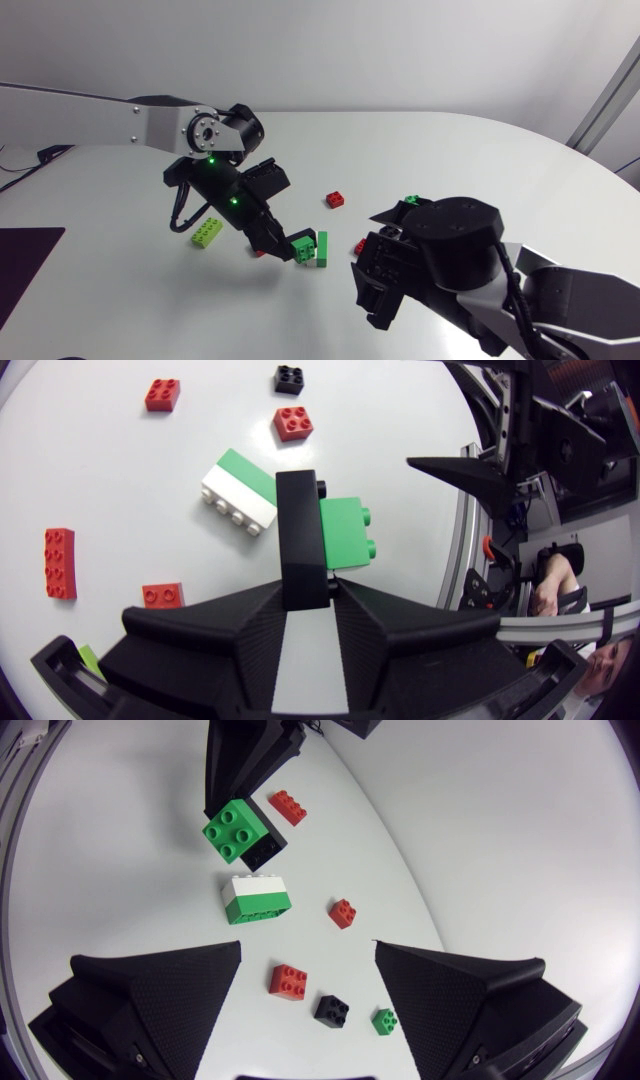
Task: Separate the duplo bricks
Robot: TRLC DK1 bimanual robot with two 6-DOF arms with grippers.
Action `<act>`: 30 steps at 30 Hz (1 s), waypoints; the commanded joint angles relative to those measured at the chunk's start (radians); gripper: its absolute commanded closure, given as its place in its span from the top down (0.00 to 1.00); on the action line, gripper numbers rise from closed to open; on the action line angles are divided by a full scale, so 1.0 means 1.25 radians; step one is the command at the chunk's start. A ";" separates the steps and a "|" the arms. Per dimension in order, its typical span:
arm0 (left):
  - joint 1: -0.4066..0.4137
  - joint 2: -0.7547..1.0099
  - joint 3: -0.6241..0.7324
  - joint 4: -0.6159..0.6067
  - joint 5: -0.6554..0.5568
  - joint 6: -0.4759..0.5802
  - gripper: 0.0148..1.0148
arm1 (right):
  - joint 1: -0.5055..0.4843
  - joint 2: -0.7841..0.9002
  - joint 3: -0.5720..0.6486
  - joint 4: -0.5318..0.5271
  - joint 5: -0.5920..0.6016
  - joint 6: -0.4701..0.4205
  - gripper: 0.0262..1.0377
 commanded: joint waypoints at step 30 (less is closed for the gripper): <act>-0.115 0.261 0.388 -0.290 0.043 0.139 0.21 | 0.111 0.102 -0.101 0.266 0.098 -0.257 0.66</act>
